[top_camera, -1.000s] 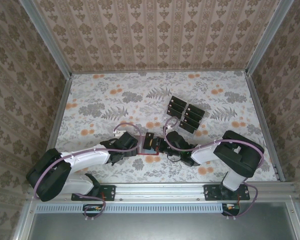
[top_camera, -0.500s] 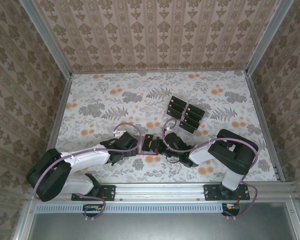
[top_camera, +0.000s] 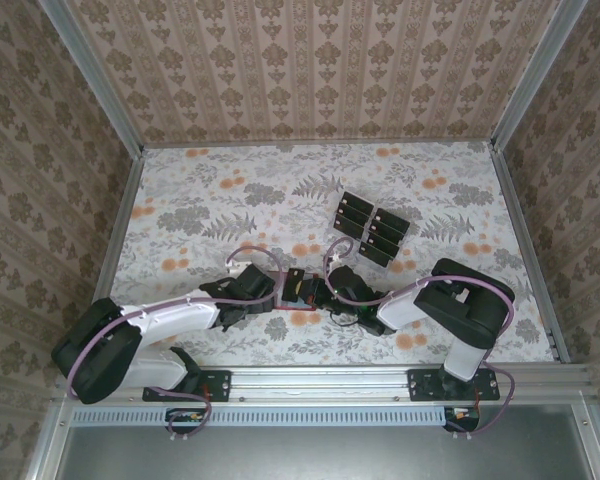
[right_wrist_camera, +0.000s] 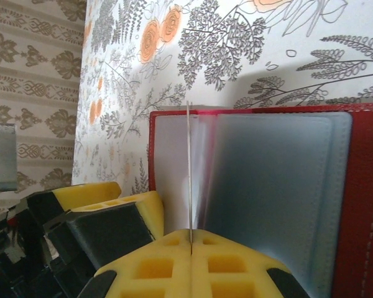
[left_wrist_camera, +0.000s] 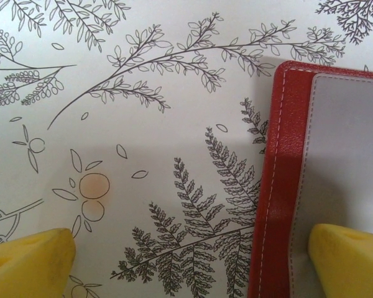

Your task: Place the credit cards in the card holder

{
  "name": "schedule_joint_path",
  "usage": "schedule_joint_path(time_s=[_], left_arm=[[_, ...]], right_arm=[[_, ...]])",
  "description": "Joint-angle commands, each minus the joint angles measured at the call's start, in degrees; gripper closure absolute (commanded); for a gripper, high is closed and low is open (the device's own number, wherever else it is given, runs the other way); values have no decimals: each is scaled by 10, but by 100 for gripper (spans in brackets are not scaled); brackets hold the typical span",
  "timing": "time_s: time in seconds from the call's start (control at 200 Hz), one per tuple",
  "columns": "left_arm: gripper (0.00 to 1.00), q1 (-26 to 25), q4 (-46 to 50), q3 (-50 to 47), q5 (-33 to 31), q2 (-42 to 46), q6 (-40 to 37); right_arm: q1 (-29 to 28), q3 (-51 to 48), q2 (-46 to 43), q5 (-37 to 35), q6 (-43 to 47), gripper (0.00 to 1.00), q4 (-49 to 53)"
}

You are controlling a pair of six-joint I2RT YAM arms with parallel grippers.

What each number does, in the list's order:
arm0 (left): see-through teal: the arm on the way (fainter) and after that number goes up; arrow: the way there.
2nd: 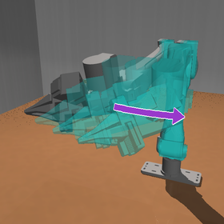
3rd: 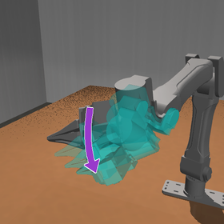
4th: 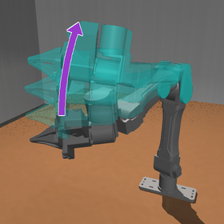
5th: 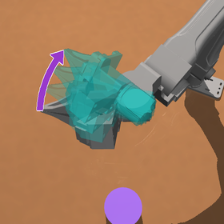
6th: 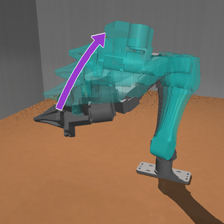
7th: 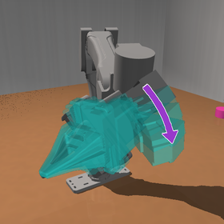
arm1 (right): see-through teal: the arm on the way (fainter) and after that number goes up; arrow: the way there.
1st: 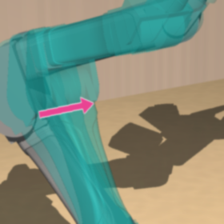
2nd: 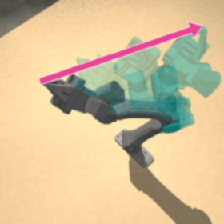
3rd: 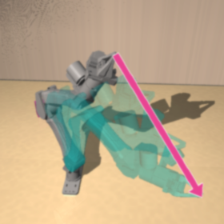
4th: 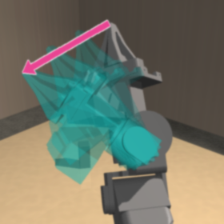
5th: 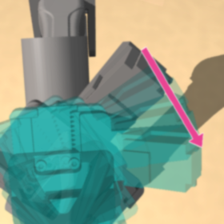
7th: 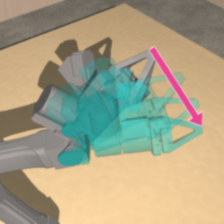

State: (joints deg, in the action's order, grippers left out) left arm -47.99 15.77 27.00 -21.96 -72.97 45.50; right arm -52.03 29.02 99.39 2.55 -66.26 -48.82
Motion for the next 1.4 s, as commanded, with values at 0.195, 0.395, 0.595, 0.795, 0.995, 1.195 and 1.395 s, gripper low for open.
schedule_joint_path(time_s=[0.195,0.395,0.595,0.795,0.995,1.195,1.395], left_arm=[[0,-3,33,-20,-2,1,8],[0,-3,33,-20,-1,1,8],[0,-4,32,-23,-1,2,8],[0,-3,29,-25,-1,2,9],[0,-3,28,-27,0,4,9],[0,-3,25,-30,0,4,10],[0,-4,22,-32,1,3,9]], right_arm=[[-10,-17,19,-15,-27,100,-37],[-11,-28,21,-31,-33,100,-45],[-11,-50,3,-58,-38,100,-42],[-12,-41,6,-50,-35,100,-34],[-15,-23,25,-36,-36,100,-39],[-18,-15,35,-33,-39,100,-43],[-20,-18,43,-29,-48,100,-66]])
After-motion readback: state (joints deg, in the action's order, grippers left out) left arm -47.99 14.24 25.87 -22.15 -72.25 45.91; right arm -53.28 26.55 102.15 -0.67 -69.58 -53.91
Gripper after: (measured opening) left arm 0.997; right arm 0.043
